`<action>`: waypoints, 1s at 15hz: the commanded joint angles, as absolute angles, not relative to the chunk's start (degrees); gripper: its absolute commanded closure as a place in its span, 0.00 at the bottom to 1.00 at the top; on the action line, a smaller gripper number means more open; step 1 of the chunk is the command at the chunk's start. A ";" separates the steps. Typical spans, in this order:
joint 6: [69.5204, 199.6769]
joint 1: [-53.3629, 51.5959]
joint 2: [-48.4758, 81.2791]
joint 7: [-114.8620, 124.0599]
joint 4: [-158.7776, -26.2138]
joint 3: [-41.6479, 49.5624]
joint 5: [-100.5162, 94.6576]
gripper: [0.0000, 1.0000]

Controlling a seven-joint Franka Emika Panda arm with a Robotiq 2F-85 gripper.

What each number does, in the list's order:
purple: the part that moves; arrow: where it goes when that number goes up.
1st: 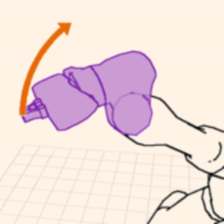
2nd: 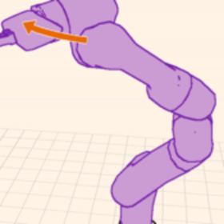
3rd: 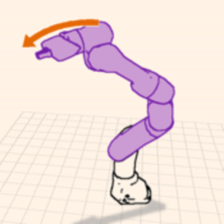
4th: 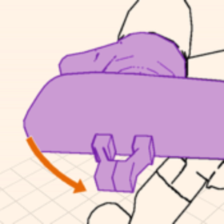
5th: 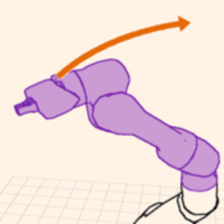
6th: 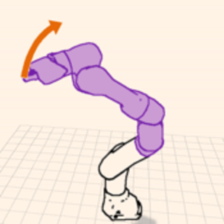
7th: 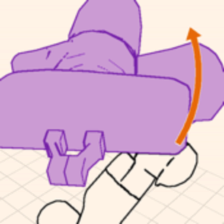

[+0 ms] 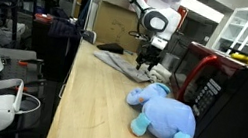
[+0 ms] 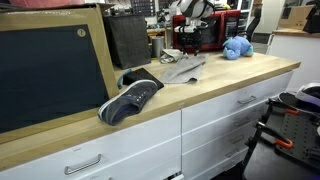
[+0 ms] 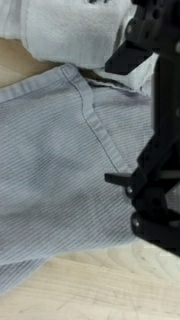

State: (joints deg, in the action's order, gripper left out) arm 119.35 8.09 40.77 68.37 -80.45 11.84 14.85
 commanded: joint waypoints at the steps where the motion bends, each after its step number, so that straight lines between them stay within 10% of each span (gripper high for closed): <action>1: 116.55 9.42 38.97 71.47 -80.59 11.82 14.96 0.00; 15: 114.11 10.52 37.13 71.32 -86.32 12.54 11.68 0.00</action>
